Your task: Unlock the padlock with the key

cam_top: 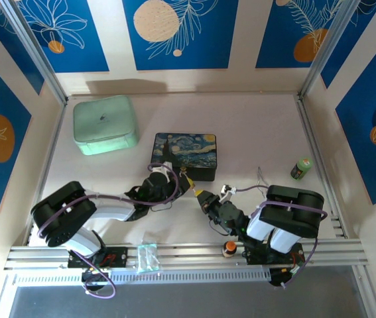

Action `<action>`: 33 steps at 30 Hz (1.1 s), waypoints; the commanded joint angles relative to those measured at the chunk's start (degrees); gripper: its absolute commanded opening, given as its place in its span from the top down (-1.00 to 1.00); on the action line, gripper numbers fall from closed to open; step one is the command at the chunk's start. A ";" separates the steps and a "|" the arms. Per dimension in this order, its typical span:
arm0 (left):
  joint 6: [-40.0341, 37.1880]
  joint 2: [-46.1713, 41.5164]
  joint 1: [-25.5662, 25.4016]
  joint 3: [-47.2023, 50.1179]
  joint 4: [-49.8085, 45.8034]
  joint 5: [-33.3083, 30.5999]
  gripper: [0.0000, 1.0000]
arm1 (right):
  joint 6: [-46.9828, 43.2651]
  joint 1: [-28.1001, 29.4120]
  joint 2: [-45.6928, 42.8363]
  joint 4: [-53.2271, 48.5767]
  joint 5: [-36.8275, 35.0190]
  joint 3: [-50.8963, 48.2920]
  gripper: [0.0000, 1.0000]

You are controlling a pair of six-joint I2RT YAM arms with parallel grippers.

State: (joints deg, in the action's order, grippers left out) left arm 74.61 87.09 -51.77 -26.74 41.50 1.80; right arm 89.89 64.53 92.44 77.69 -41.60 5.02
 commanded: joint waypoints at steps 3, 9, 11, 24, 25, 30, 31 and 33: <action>1.47 -0.87 -2.79 -1.38 6.28 5.38 1.00 | -4.36 -1.01 -0.55 2.42 -0.85 1.37 1.00; 2.33 -1.22 -2.94 -0.60 7.44 5.58 1.00 | -5.85 -2.30 -1.33 2.76 -0.35 0.44 1.00; 2.79 -1.21 -3.06 -0.33 8.28 5.62 1.00 | -8.75 -3.67 -2.68 2.81 2.36 0.71 1.00; 3.94 -0.78 -3.43 -0.60 12.17 6.19 1.00 | -8.74 -12.96 -3.09 2.20 20.41 3.06 1.00; 4.05 -0.61 -3.50 -0.43 12.45 6.19 1.00 | -8.35 -13.34 -3.43 1.54 21.19 3.07 1.00; 4.09 -0.41 -3.52 -0.24 13.22 6.17 1.00 | -5.33 -17.35 -6.37 -2.93 27.38 2.38 1.00; 4.10 -0.19 -3.52 -0.27 13.47 6.19 1.00 | -4.31 -18.25 -7.29 -4.39 29.38 2.53 1.00; 4.46 0.40 -3.47 -0.20 14.33 6.18 1.00 | -2.54 -19.36 -9.55 -8.05 31.94 2.84 1.00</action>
State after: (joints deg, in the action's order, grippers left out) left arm 78.22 87.37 -51.88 -26.46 47.64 -1.28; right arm 84.42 46.85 85.52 73.89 -14.48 5.13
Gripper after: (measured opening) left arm 0.111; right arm 0.046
